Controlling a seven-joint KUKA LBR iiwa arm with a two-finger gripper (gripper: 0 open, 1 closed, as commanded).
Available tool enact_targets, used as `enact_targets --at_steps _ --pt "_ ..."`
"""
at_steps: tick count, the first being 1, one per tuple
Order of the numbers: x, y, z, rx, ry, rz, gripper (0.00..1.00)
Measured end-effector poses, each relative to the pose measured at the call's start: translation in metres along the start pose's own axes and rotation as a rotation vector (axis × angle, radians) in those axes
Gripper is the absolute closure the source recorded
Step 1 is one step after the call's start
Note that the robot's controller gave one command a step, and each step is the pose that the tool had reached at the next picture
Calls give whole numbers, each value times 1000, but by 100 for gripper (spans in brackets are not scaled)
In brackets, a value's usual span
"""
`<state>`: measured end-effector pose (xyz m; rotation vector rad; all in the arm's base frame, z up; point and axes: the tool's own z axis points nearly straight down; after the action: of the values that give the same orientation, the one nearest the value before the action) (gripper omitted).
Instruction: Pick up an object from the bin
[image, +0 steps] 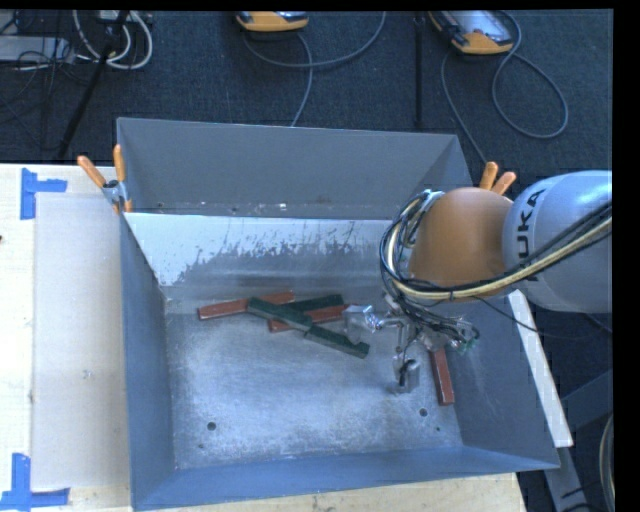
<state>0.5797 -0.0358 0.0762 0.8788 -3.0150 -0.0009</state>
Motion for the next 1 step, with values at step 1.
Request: enact_targets --at_steps 1 --pt "-44 15 6 0 -3 122 0"
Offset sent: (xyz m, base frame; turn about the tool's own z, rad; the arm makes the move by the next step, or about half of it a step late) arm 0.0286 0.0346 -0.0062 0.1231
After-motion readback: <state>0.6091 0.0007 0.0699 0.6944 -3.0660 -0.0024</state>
